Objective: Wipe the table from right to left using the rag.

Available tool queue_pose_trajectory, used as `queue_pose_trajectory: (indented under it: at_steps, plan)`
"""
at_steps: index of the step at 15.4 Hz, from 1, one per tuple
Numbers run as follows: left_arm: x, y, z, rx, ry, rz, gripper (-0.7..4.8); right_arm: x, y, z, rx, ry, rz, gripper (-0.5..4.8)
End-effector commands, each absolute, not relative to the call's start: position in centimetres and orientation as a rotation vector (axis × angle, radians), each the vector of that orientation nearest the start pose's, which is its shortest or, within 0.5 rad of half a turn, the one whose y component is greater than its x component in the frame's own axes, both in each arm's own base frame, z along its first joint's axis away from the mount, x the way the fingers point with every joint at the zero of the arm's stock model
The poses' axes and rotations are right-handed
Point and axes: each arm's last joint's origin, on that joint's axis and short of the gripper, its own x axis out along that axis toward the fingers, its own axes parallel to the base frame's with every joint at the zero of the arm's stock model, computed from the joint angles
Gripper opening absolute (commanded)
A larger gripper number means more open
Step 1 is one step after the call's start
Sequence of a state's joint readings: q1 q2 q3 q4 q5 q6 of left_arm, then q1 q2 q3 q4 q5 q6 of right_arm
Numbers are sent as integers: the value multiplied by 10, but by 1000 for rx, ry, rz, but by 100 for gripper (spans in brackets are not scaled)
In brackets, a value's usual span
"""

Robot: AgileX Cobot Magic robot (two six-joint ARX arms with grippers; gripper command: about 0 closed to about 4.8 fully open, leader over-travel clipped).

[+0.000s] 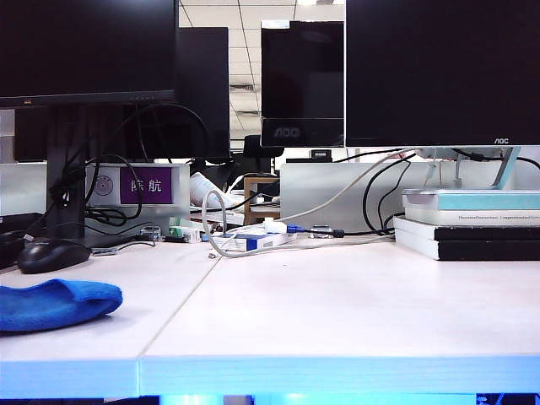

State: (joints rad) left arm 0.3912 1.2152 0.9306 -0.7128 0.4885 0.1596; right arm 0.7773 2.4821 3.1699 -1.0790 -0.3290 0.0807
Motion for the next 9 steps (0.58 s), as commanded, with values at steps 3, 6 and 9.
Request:
queue_pose_trajectory:
  at_steps: [3,6,9]
  plan:
    - [216,70,270,-379,816,-281,314,317,331,444,-24,411,1097,-6]
    - [216,70,271,-415,818,-277,455,317,331,444,-23,412,1098,-6]
    - [217,67,273,-520,788,-364,455,317,331,441,-28,431,1095,-6]
